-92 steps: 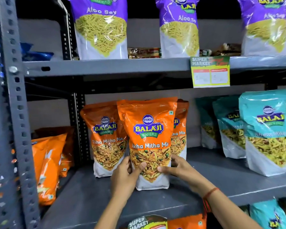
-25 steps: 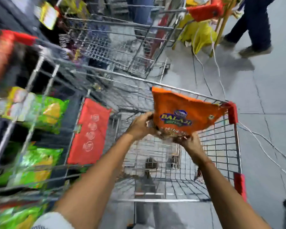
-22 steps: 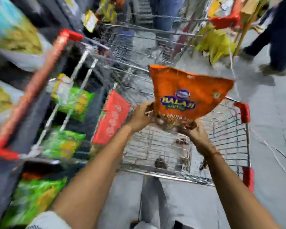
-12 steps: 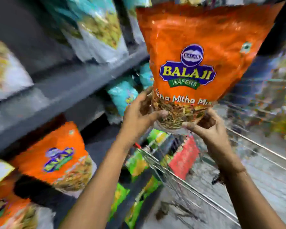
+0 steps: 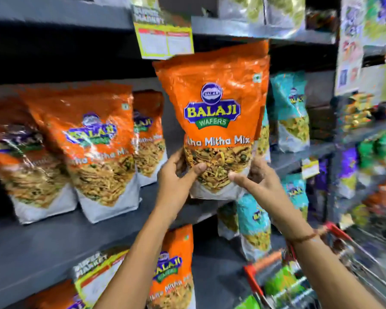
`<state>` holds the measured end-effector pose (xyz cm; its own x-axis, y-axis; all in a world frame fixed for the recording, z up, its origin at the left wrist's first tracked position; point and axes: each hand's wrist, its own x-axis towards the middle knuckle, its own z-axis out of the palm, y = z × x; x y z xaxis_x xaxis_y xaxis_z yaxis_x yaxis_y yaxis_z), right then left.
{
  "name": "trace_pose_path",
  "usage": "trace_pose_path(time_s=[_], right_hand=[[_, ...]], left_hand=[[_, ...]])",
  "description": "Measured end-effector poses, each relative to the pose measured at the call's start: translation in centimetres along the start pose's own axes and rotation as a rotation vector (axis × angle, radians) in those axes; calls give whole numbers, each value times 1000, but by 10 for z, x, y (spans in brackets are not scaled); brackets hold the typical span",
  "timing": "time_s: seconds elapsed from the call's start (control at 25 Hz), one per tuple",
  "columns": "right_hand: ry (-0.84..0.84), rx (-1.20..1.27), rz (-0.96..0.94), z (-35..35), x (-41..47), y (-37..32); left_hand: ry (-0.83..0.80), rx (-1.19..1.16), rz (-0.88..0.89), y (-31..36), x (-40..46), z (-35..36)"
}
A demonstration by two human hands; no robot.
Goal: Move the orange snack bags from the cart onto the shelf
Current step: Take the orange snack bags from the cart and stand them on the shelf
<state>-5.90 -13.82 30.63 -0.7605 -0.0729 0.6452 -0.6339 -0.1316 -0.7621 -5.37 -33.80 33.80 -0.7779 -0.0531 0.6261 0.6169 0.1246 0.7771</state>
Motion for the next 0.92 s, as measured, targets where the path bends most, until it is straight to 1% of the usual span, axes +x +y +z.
trace_pose_path(time_s=[0.2, 0.4, 0.56, 0.68, 0.8, 0.92], right_hand=[[-43, -55, 75, -6, 35, 33], [-25, -110, 114, -12, 63, 52], [8, -136, 104, -13, 80, 66], [29, -108, 99, -14, 87, 72], [11, -109, 86, -17, 90, 79], [29, -106, 106, -16, 88, 79]], left_hand=[[64, 63, -130, -38, 31, 6], [80, 74, -228, -59, 56, 14], [85, 99, -254, -66, 69, 17], [75, 133, -254, -68, 75, 20], [69, 139, -252, -70, 77, 22], [64, 147, -265, -65, 73, 21]])
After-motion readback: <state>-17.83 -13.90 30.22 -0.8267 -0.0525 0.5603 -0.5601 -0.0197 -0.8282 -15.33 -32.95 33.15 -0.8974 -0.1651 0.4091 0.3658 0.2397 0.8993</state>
